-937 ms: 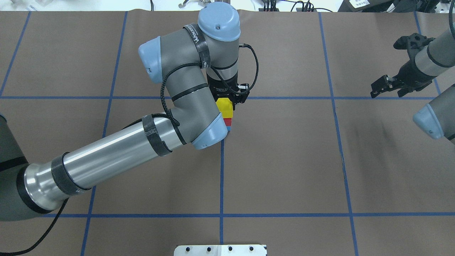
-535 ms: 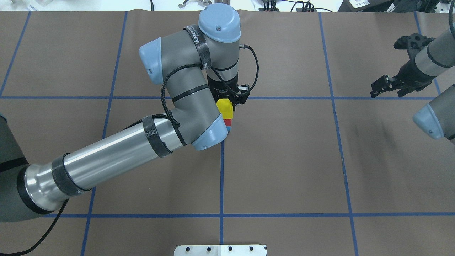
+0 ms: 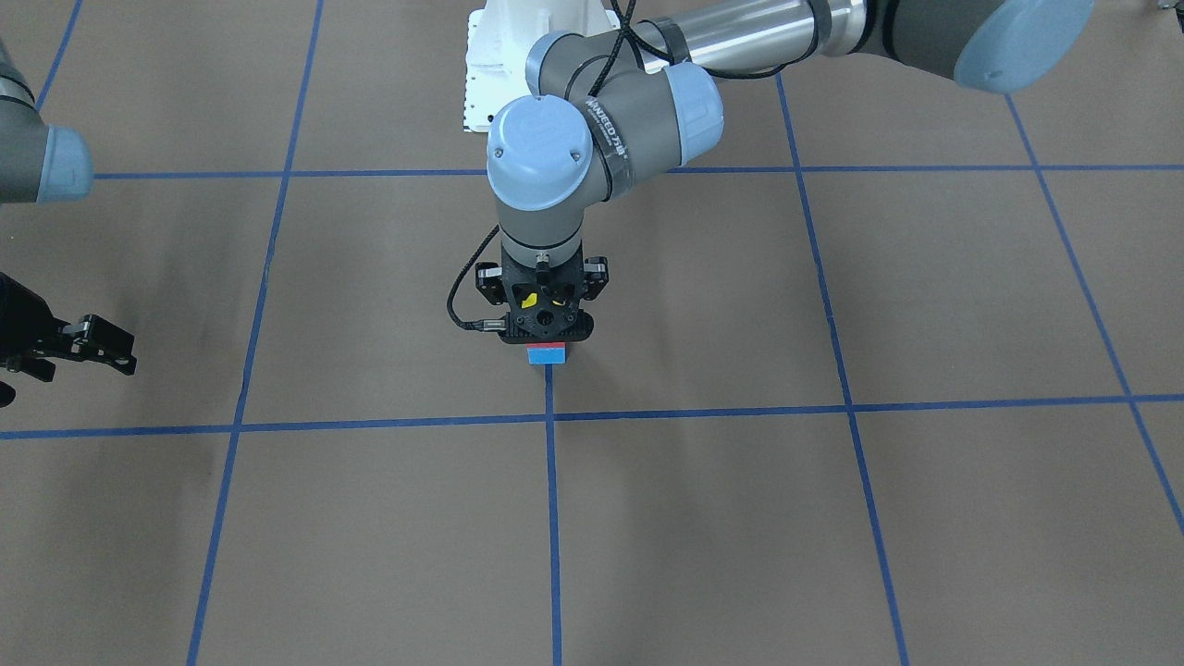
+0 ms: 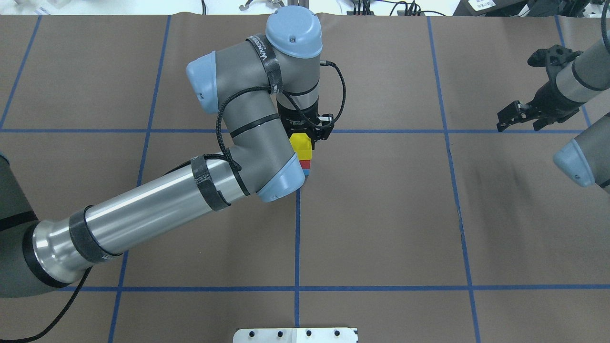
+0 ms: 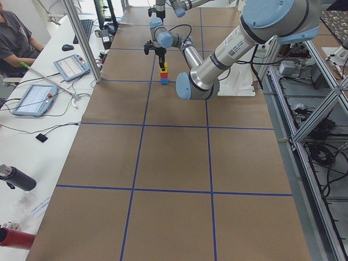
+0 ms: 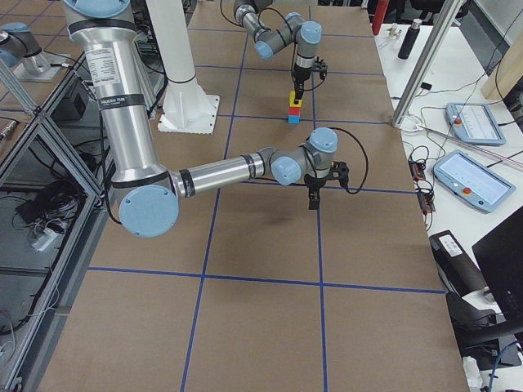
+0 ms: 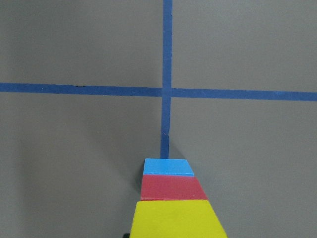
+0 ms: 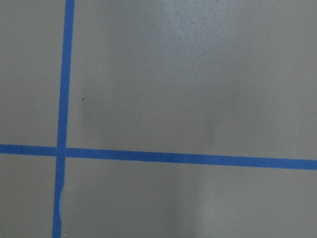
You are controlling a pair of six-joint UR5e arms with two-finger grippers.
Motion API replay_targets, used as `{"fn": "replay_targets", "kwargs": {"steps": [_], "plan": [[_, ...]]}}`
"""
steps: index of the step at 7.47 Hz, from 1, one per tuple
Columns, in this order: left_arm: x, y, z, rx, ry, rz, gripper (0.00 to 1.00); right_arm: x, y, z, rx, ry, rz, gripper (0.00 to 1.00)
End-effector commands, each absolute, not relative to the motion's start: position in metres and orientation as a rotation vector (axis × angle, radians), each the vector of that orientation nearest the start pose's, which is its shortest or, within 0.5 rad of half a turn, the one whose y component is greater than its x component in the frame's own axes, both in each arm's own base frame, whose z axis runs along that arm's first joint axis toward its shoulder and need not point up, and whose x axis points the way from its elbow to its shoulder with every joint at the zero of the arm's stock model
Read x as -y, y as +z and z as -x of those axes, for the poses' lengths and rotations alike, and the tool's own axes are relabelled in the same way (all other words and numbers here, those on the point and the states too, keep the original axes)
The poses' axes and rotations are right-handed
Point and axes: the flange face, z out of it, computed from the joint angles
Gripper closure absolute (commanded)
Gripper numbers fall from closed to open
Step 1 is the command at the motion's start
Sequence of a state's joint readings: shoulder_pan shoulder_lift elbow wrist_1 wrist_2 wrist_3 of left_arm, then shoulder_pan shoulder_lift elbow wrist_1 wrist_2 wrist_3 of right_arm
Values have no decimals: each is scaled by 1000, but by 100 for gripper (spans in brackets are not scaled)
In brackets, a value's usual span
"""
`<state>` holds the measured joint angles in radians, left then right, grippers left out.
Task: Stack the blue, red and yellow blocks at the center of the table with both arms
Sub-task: 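Lower the yellow cube onto the red cube and open the left gripper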
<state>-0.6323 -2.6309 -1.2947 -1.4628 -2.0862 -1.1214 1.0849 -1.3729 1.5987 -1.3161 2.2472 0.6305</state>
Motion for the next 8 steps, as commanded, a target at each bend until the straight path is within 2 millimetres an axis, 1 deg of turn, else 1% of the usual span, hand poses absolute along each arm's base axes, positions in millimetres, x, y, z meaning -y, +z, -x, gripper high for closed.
{"fn": "replay_targets", "kwargs": {"steps": [1, 2, 4, 5, 6, 8], "plan": [[529, 98, -580, -823, 3, 83, 96, 555, 514, 213, 804, -26, -43, 1], [528, 98, -580, -823, 4, 83, 57, 555, 515, 213, 804, -25, -42, 1], [527, 98, -583, -829, 13, 77, 24, 555, 516, 214, 801, -25, -39, 1], [527, 103, -583, -826, 14, 78, 7, 555, 516, 214, 800, -25, -40, 1], [526, 102, -582, -828, 14, 77, 1, 555, 516, 214, 799, -25, -41, 1], [526, 100, -580, -831, 17, 73, 0, 555, 517, 214, 799, -25, -41, 1]]}}
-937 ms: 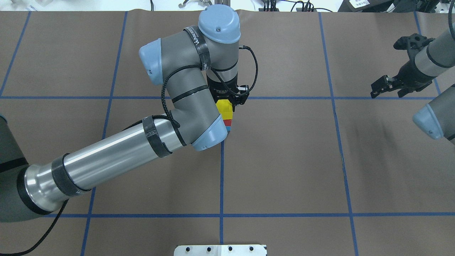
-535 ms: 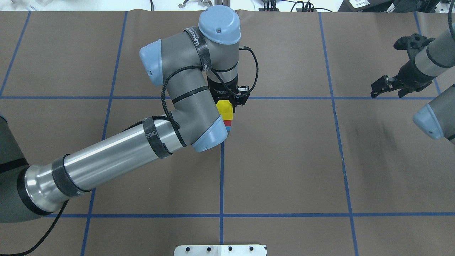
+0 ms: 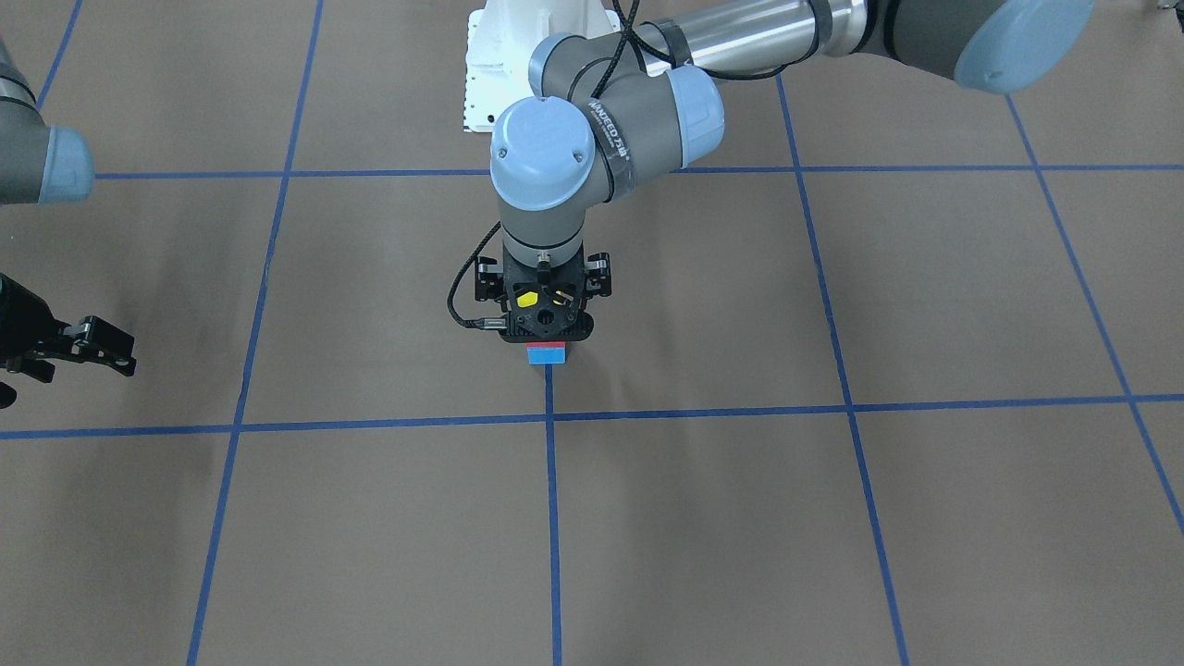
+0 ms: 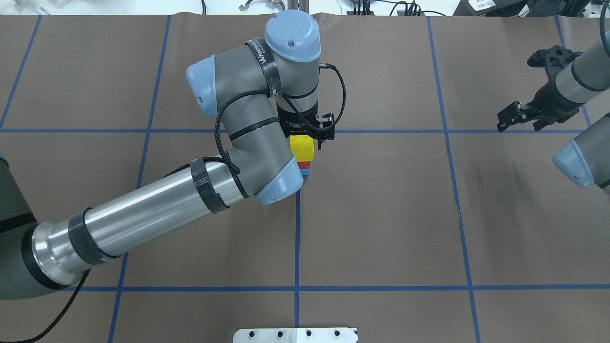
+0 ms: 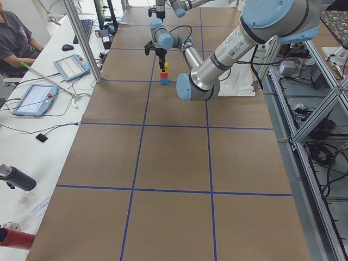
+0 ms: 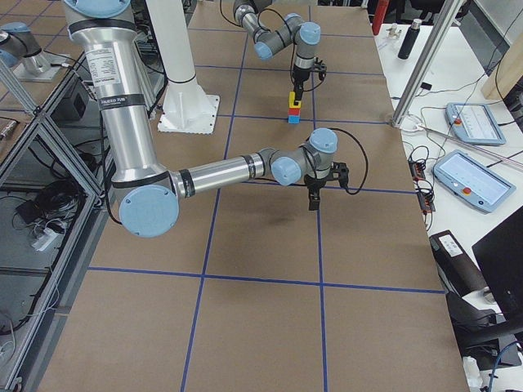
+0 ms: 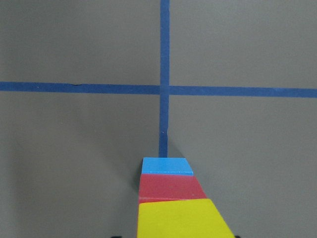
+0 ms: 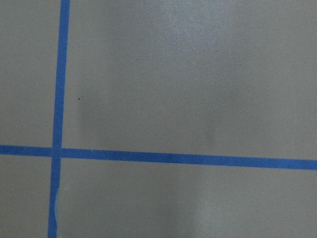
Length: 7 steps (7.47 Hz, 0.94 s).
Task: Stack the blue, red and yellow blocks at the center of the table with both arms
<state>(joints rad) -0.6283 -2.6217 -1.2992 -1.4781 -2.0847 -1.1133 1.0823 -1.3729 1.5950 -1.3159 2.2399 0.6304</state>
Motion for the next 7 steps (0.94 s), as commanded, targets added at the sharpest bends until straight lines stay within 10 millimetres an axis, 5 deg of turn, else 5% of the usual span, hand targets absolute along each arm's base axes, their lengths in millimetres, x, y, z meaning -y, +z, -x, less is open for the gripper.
{"fn": "replay_targets", "kwargs": {"steps": [1, 2, 4, 5, 7], "plan": [[524, 93, -575, -845, 22, 62, 0, 555, 517, 214, 798, -25, -39, 1], [520, 93, -568, -852, 29, 56, 0, 555, 517, 214, 799, -26, -41, 1], [501, 120, -507, -857, 67, 19, 0, 553, 520, 213, 797, -24, -36, 1], [485, 146, -452, -830, 138, -22, 0, 553, 520, 210, 797, -31, -42, 1], [465, 241, -331, -790, 238, -120, 0, 552, 520, 201, 800, -20, -48, 1]]}}
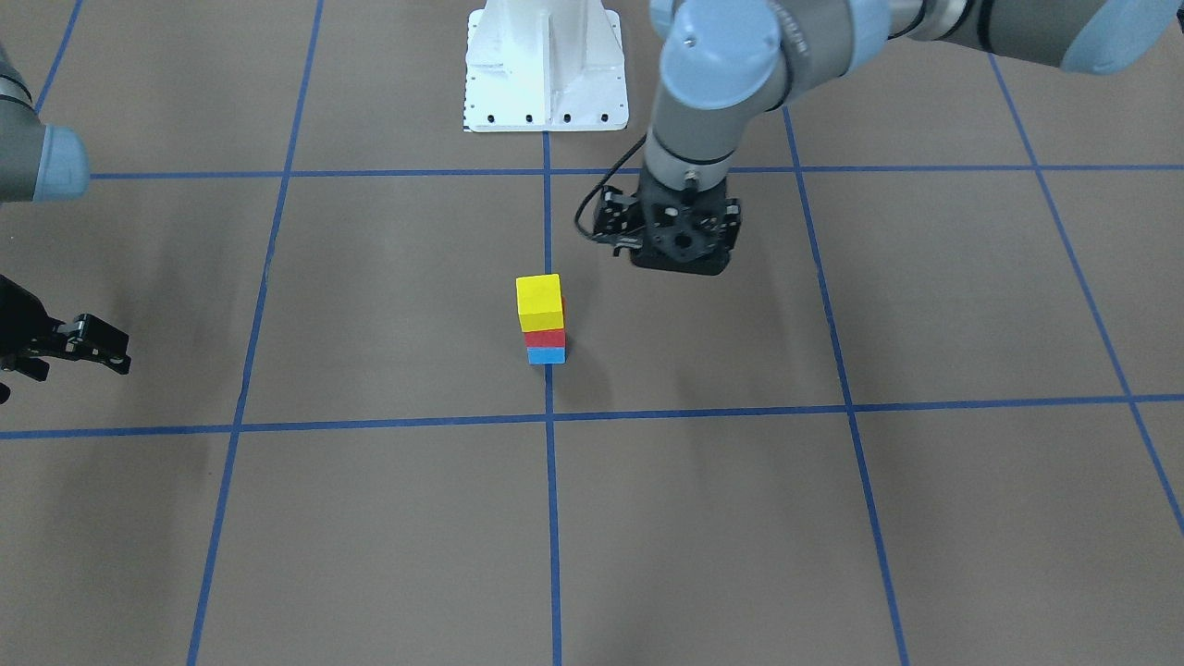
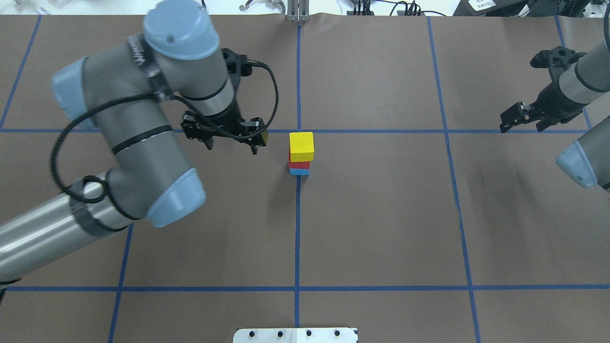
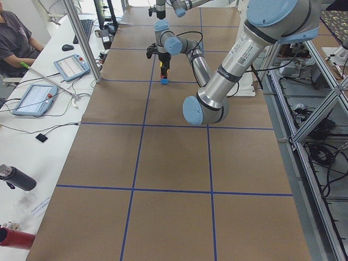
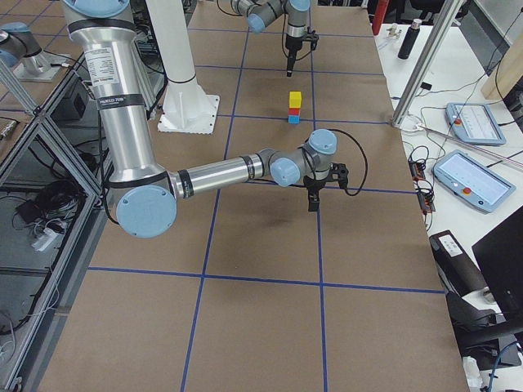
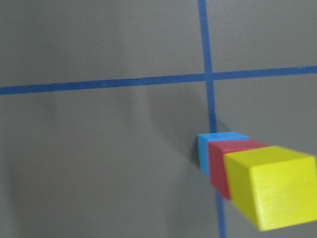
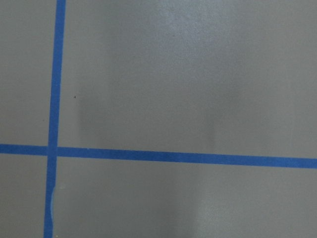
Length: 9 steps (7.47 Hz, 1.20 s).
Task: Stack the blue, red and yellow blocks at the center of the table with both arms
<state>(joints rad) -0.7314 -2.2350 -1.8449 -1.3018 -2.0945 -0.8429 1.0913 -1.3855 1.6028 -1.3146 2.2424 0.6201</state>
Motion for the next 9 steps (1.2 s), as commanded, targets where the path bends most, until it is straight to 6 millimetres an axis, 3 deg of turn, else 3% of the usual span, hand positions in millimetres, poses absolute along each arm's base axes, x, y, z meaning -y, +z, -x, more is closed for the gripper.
{"fn": "replay_targets", "kwargs": {"steps": [1, 3, 4, 6, 8, 9], "plan": [[473, 291, -271, -745, 260, -143, 0, 552, 522, 193, 801, -10, -50, 1], [491, 386, -150, -733, 361, -141, 0, 535, 533, 143, 801, 4, -81, 1], [504, 433, -103, -714, 304, -105, 0, 532, 537, 113, 809, -10, -112, 1], [539, 514, -33, -757, 231, -80, 0, 526, 555, 48, 830, -7, -144, 1], [560, 577, 15, -780, 234, -101, 0, 525, 554, 19, 858, 19, -158, 1], [565, 577, 15, -780, 231, -104, 0, 524, 553, 13, 867, 46, -115, 1]]}}
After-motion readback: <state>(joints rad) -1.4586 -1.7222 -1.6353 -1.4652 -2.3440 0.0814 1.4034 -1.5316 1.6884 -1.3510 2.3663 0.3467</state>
